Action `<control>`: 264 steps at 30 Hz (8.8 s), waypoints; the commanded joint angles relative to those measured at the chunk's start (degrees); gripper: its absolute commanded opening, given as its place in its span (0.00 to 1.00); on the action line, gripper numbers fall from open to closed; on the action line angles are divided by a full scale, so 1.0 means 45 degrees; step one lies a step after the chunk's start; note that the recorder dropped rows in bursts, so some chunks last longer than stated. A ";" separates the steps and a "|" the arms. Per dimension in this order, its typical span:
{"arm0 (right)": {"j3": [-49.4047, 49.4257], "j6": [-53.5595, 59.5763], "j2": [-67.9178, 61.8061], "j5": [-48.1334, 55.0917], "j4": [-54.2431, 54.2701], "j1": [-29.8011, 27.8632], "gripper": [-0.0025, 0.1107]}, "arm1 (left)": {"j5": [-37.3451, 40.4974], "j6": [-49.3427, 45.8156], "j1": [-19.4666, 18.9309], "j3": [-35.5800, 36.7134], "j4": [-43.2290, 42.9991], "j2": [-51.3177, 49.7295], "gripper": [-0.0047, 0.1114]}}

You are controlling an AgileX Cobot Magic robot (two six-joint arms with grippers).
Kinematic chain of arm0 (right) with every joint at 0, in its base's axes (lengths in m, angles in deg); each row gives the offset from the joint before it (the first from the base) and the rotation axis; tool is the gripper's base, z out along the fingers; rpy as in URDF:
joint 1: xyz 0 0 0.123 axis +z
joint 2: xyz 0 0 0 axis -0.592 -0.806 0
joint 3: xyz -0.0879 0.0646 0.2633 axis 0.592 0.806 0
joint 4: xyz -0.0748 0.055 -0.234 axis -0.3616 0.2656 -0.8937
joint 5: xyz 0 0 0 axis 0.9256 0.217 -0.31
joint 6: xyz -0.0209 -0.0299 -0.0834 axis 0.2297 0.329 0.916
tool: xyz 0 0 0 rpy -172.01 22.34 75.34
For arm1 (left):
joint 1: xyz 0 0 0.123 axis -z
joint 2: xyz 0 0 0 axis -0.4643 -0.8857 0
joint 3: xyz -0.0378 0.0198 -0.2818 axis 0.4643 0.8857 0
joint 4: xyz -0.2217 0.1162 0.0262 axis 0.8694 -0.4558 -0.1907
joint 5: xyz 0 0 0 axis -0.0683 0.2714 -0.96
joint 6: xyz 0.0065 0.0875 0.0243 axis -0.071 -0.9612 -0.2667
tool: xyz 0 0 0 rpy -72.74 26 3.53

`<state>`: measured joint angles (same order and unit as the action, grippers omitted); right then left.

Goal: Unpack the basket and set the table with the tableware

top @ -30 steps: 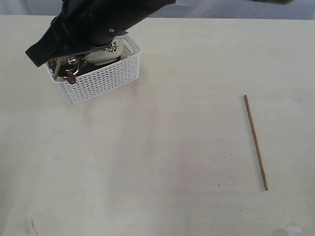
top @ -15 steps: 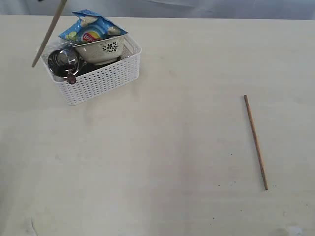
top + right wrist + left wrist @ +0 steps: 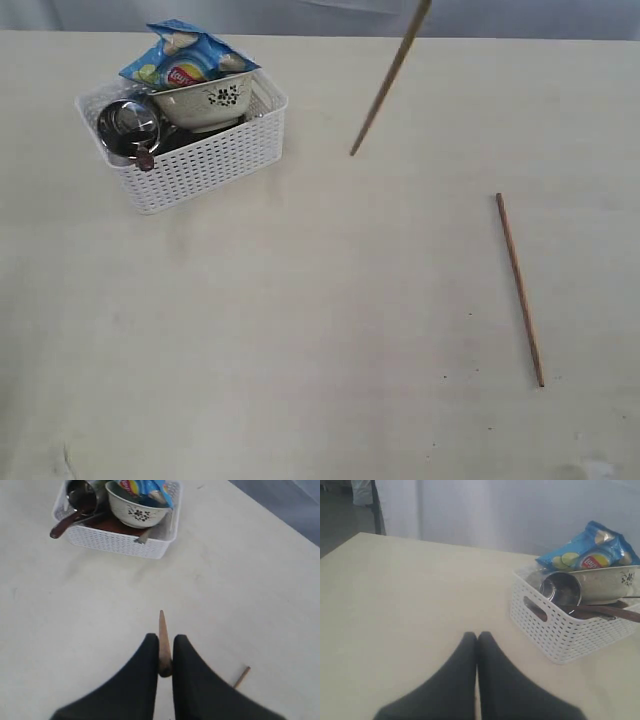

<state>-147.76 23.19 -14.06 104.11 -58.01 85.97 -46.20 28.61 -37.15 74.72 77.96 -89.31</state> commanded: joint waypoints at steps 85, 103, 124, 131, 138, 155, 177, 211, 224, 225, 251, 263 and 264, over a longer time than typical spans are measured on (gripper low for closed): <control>0.5781 0.3577 0.2373 0.0297 0.5615 -0.9348 0.02 | -0.0045 -0.0031 0.0058 0.0028 0.0000 0.0032 0.04; 0.5781 0.3798 0.2373 0.0297 0.5641 -0.9348 0.02 | -0.0440 -0.0018 0.0058 0.0028 -0.0159 0.0032 0.04; 0.5757 0.4119 0.2351 0.0297 0.5641 -0.9348 0.02 | -1.0630 1.0777 0.0058 -0.2706 -0.5955 -0.2053 0.04; 0.5757 0.4119 0.2351 0.0297 0.5641 -0.9348 0.02 | -1.6888 1.6966 0.0058 -0.7693 -1.6495 -1.1197 0.40; 0.5758 0.4326 0.2299 0.0297 0.6170 -0.9348 0.02 | -1.4954 1.0881 0.6170 -0.9716 -1.5537 -1.8081 0.63; 0.5758 0.4577 0.1753 0.0297 0.6654 -0.9348 0.02 | -1.2981 0.5021 1.2309 -1.3622 -0.9272 -2.5478 0.68; 0.5758 0.4796 0.1753 -0.0113 0.6837 -0.9348 0.37 | -1.2385 0.6094 1.2472 -1.4024 -0.9226 -2.5637 0.04; 0.7247 0.3913 0.1752 -0.5881 0.6837 -0.9348 0.02 | -1.2304 1.3500 1.2417 -1.6348 -0.9217 -2.5637 0.16; 0.7222 0.3066 0.0657 -0.5706 0.4517 -0.9373 0.02 | -0.8929 1.4053 1.2417 -1.6312 -1.2027 -2.5416 0.64; 0.7222 0.3066 0.0267 -0.5634 0.4517 -0.9373 0.02 | -0.8706 1.4111 1.2417 -1.6258 -1.2274 -2.5267 0.61; 0.6183 0.3405 -0.5969 -0.6179 0.7154 -0.9349 0.02 | -0.7194 1.2615 1.0341 -1.1030 -1.2742 -2.0308 0.04; 0.6183 0.3261 -0.7351 -0.7747 0.7223 -0.9349 0.02 | -0.7474 1.2566 1.0341 -1.1030 -1.2742 -2.0308 0.04; 0.6183 0.3261 -0.7429 -0.7793 0.7247 -0.9349 0.02 | -0.7474 1.2566 1.0341 -1.1030 -1.2742 -2.0308 0.04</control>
<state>-119.50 37.80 -46.51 71.14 -25.39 44.18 -79.33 85.38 9.45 24.71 20.48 -181.16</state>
